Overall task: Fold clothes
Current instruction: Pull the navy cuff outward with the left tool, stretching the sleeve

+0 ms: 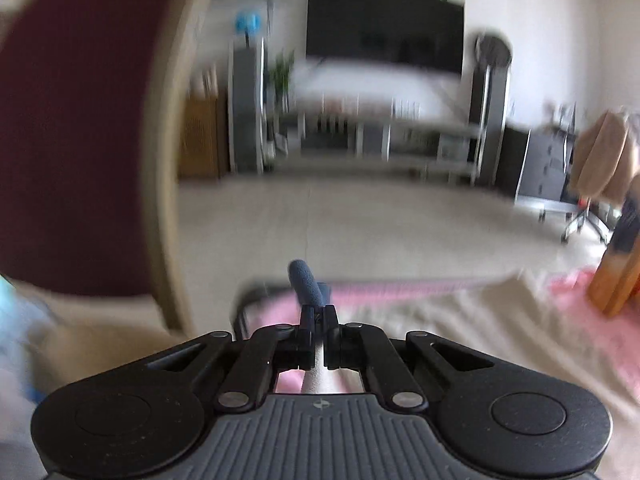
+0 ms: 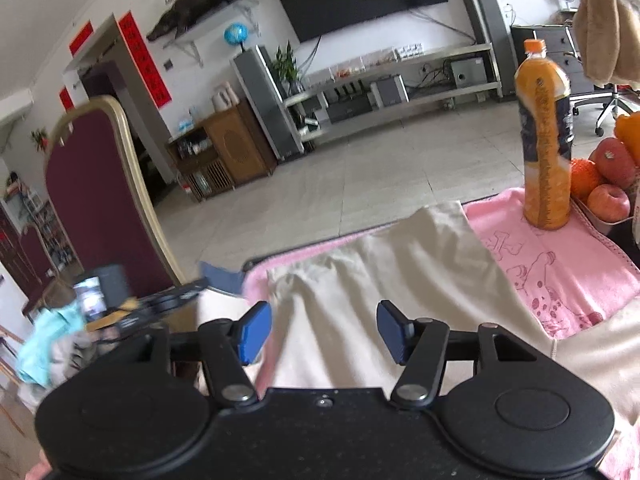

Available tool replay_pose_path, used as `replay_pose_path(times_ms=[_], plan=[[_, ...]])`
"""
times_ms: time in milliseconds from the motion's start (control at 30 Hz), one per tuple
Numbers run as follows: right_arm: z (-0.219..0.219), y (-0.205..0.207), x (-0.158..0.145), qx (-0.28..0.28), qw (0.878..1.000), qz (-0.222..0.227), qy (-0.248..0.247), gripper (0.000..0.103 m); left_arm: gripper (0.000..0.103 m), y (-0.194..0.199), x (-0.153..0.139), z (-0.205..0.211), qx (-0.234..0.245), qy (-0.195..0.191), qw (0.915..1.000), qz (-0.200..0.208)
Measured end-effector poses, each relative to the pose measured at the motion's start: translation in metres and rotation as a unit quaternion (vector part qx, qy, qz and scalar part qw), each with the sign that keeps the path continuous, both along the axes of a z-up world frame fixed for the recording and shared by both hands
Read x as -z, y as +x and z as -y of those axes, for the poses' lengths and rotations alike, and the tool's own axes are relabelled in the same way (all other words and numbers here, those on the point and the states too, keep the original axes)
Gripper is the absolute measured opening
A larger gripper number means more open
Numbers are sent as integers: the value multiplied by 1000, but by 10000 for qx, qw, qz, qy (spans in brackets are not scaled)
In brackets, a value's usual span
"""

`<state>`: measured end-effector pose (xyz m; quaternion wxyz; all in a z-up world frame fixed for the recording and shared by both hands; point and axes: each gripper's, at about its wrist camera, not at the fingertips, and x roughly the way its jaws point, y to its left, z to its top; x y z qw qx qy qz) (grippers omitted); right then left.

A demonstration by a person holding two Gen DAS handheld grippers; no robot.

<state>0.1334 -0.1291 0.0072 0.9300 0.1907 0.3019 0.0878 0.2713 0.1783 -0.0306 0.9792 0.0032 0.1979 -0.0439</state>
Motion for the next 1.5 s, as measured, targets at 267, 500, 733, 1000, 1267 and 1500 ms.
replay_pose_path(times_ms=[267,500,733,1000,1267,1500], plan=[[-10,-43,-32,-309,9983,340,367,60,1,-148,-94,-55,-1005,12,9843,1448],[-35,-53,-30,-798,9946,145,646,61,1,-172,-69,-111,-2176,271,9694,1106],[-53,-53,-19,-1090,9922,-144,594,61,7,-126,7,-199,-3262,-1040,9369,-707],[-30,-68,-20,-1018,9903,-170,925,64,11,-130,-14,-169,-3043,-84,9484,-893],[11,-98,-33,-897,9921,14,881,70,37,-185,-39,-122,-2556,21,9628,-874],[80,-129,-3,-373,9967,-501,514,76,38,-211,21,-20,-1153,424,9684,-2172]])
